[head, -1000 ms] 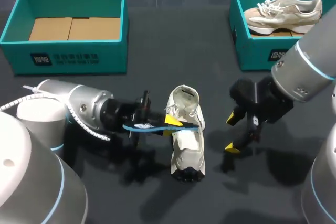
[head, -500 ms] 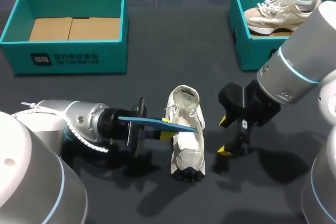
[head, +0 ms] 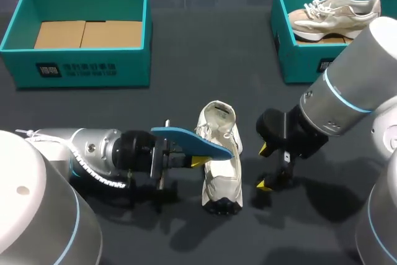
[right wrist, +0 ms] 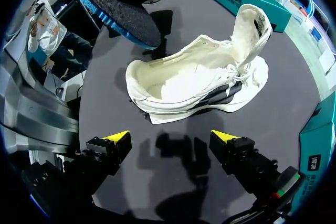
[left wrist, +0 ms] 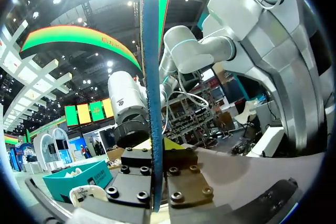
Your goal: Take the shoe out of the shoebox, open the shoe tongue, remove and reinsert the insole, then place the shoe into the shoebox
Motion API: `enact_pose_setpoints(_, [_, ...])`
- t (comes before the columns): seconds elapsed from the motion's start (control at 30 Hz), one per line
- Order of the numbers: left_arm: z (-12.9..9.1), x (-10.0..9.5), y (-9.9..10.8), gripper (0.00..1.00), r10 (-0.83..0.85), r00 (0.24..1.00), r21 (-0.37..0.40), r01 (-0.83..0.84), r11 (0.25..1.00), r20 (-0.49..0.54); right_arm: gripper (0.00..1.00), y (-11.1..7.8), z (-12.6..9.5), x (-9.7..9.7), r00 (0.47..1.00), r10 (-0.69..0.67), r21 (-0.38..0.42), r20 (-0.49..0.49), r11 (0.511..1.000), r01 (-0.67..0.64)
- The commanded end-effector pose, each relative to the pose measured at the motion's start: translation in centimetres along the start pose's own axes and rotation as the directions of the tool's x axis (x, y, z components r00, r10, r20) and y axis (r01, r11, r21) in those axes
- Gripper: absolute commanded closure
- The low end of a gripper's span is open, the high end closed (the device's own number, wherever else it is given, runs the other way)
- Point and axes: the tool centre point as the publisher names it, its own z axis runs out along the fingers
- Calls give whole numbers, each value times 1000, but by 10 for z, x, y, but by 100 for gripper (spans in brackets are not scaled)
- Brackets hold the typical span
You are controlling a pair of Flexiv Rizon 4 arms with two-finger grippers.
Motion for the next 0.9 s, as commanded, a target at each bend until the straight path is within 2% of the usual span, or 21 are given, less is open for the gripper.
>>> enact_pose_setpoints(0.03, [0,2,-4,100,0,1000,-13,0,1000,5,0,2,3,1,1000,2,4,5,1000,-2])
enact_pose_setpoints(0.27, [0,2,-4,100,0,1000,-13,0,1000,5,0,2,3,1,1000,2,4,5,1000,-2])
enact_pose_setpoints(0.43, [1,6,7,100,2,1000,-38,-1,999,28,0,-5,13,-1,1000,-4,-20,10,1000,5])
enact_pose_setpoints(0.67, [2,7,21,100,-24,998,-65,27,997,57,0,-6,23,-4,999,-14,-1,45,1000,14])
enact_pose_setpoints(0.73, [2,6,18,100,2,999,-107,2,994,44,0,-6,23,-5,999,-10,5,48,1000,9])
enact_pose_setpoints(0.9, [2,6,18,100,2,999,-107,2,994,44,0,-6,23,-5,999,-10,5,48,1000,9])
